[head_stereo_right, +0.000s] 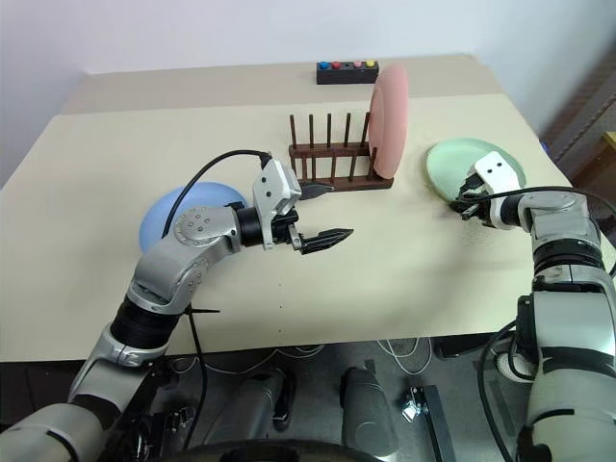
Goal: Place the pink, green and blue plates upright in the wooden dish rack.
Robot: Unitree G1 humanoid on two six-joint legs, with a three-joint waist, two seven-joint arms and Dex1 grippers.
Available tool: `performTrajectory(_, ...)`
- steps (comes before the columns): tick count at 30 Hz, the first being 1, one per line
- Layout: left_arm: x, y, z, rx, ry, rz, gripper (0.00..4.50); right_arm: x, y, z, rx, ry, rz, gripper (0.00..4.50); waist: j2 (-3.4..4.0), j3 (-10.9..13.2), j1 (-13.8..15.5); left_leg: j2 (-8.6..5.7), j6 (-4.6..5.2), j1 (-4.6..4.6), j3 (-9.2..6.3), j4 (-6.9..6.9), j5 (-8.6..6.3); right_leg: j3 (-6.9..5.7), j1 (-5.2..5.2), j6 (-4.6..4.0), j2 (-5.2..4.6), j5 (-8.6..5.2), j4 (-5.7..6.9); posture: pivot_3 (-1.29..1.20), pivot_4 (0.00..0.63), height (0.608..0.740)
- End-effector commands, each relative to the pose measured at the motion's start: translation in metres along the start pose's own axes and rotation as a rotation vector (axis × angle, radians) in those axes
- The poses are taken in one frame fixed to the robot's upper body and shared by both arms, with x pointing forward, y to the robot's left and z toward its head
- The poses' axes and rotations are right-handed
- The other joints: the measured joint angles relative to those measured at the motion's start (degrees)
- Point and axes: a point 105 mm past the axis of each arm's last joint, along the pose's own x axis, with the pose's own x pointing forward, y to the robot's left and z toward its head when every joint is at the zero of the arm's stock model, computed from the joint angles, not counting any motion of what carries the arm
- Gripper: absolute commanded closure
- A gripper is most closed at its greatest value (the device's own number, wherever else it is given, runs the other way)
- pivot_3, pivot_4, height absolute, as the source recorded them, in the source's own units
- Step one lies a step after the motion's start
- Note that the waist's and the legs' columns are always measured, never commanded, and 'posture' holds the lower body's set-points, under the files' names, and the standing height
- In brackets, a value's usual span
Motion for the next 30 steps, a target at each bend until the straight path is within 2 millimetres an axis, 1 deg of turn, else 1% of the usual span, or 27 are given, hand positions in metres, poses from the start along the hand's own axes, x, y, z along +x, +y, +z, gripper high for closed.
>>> performTrajectory(1,0.0,-0.002,0.015,0.052,-0.036,-0.008,0.0,-0.007,-0.009,0.014,-0.008,-0.044,-0.03,4.43,-0.01,0.0,0.0,0.0,0.0,0.0,-0.01,0.0,0.0,-0.01,0.01,0.0,0.01,0.0,0.0,0.0,0.15,0.74)
performTrajectory(5,0.0,0.001,0.015,0.053,-0.036,-0.001,0.0,-0.016,-0.026,0.031,0.023,-0.121,-0.131,4.43,0.0,0.0,0.0,0.0,-0.01,0.0,-0.01,0.0,0.0,0.0,0.01,0.0,0.0,0.0,0.0,0.0,0.15,0.74)
performTrajectory(8,-0.002,0.005,0.015,0.053,-0.035,0.009,0.0,-0.029,-0.044,0.061,0.068,-0.268,-0.256,4.43,0.02,0.0,0.0,-0.01,-0.04,0.0,0.0,0.0,0.02,0.0,0.01,0.0,-0.01,0.0,0.0,0.0,0.15,0.74)
performTrajectory(9,-0.003,0.007,0.016,0.053,-0.037,0.013,0.0,-0.037,-0.053,0.074,0.079,-0.331,-0.316,4.43,0.02,0.0,0.0,-0.01,-0.06,0.0,0.0,-0.01,0.03,0.0,0.0,0.0,-0.01,0.0,0.0,0.0,0.15,0.74)
performTrajectory(11,-0.005,0.011,0.018,0.045,-0.048,0.021,0.0,-0.06,-0.067,0.11,0.125,-0.51,-0.406,4.43,0.04,0.0,-0.1,0.0,-0.08,0.0,-0.01,-0.03,0.05,0.01,-0.01,0.0,0.0,0.0,0.0,0.0,0.15,0.74)
performTrajectory(12,-0.005,0.013,0.019,0.047,-0.055,0.026,0.0,-0.073,-0.071,0.13,0.13,-0.61,-0.434,4.43,0.05,0.0,-0.1,0.0,-0.08,0.0,0.0,-0.04,0.04,0.01,-0.02,0.0,0.0,0.0,0.01,0.0,0.15,0.74)
performTrajectory(13,-0.006,0.015,0.02,0.044,-0.06,0.031,0.0,-0.083,-0.07,0.15,0.187,-0.726,-0.404,4.43,0.05,0.0,-0.1,0.0,-0.06,0.0,-0.01,-0.05,0.03,0.01,-0.03,0.0,0.0,0.0,0.01,0.0,0.15,0.74)
performTrajectory(14,-0.007,0.017,0.022,0.045,-0.066,0.034,0.0,-0.093,-0.065,0.169,0.226,-0.834,-0.356,4.43,0.07,0.0,-0.1,0.01,-0.03,0.0,-0.01,-0.06,0.02,0.01,-0.03,0.0,0.0,0.0,0.01,0.0,0.15,0.74)
performTrajectory(15,-0.007,0.018,0.022,0.044,-0.07,0.036,0.0,-0.099,-0.062,0.181,0.253,-0.901,-0.317,4.43,0.06,0.0,-0.2,0.0,-0.02,0.0,0.0,-0.07,0.01,0.01,-0.03,0.0,0.0,0.0,0.0,0.0,0.15,0.74)
performTrajectory(16,-0.008,0.021,0.023,0.042,-0.075,0.047,0.0,-0.108,-0.052,0.199,0.315,-1.005,-0.221,4.43,0.06,0.0,-0.3,0.01,-0.02,0.0,0.0,-0.08,0.01,0.01,-0.03,0.0,0.0,0.0,0.0,0.0,0.15,0.74)
performTrajectory(17,-0.01,0.025,0.024,0.048,-0.082,0.058,0.0,-0.117,-0.04,0.214,0.311,-1.083,-0.139,4.43,0.07,0.0,-0.3,0.03,-0.02,0.0,-0.01,-0.09,0.01,0.01,-0.03,0.0,0.02,0.0,-0.01,0.0,0.15,0.74)
performTrajectory(19,-0.013,0.03,0.028,0.05,-0.102,0.075,0.0,-0.132,-0.02,0.234,0.288,-1.187,-0.026,4.43,0.07,0.0,-0.1,0.06,-0.02,0.01,-0.04,-0.11,0.01,0.0,-0.03,0.0,0.04,0.0,-0.01,0.0,0.15,0.74)
performTrajectory(21,-0.018,0.037,0.033,0.054,-0.136,0.095,0.0,-0.151,-0.01,0.248,0.294,-1.3,0.023,4.43,0.07,0.0,0.0,0.05,-0.01,0.01,-0.05,-0.1,0.01,0.0,-0.04,0.0,0.02,0.0,0.0,0.0,0.15,0.74)
performTrajectory(23,-0.026,0.042,0.043,0.047,-0.197,0.092,0.0,-0.173,-0.001,0.262,0.368,-1.43,0.114,4.43,0.07,0.0,0.3,0.01,-0.01,0.0,-0.06,-0.09,0.01,0.0,-0.05,0.0,-0.02,0.0,0.0,0.0,0.15,0.74)
performTrajectory(24,-0.032,0.045,0.046,0.032,-0.224,0.09,0.0,-0.185,0.002,0.268,0.437,-1.497,0.18,4.43,0.06,0.0,0.4,0.0,-0.01,-0.03,-0.09,-0.09,0.01,-0.02,-0.05,0.0,-0.03,0.0,-0.01,0.0,0.15,0.74)
performTrajectory(25,-0.037,0.047,0.049,0.021,-0.24,0.088,0.0,-0.192,0.004,0.271,0.483,-1.536,0.227,4.43,0.06,0.0,0.4,-0.01,0.0,-0.07,-0.11,-0.07,0.01,-0.03,-0.07,0.0,-0.04,0.0,-0.02,0.0,0.15,0.74)
performTrajectory(26,-0.041,0.05,0.049,0.031,-0.247,0.094,0.0,-0.197,0.007,0.274,0.52,-1.566,0.271,4.43,0.06,0.0,0.4,-0.01,0.0,-0.1,-0.12,-0.06,0.0,-0.04,-0.09,0.0,-0.04,0.0,-0.02,0.0,0.15,0.74)
performTrajectory(27,-0.049,0.055,0.047,0.034,-0.238,0.107,0.0,-0.199,0.02,0.279,0.537,-1.573,0.366,4.43,0.06,0.0,0.3,-0.01,0.01,-0.11,-0.12,-0.07,0.0,-0.03,-0.11,0.0,-0.06,0.0,-0.02,0.0,0.15,0.74)
performTrajectory(30,-0.064,0.064,0.042,0.052,-0.212,0.127,0.0,-0.199,0.048,0.285,0.532,-1.547,0.547,4.43,0.09,0.0,-0.1,0.02,0.0,-0.1,-0.13,-0.11,0.0,-0.03,-0.16,-0.01,-0.03,0.0,0.01,0.0,0.15,0.74)
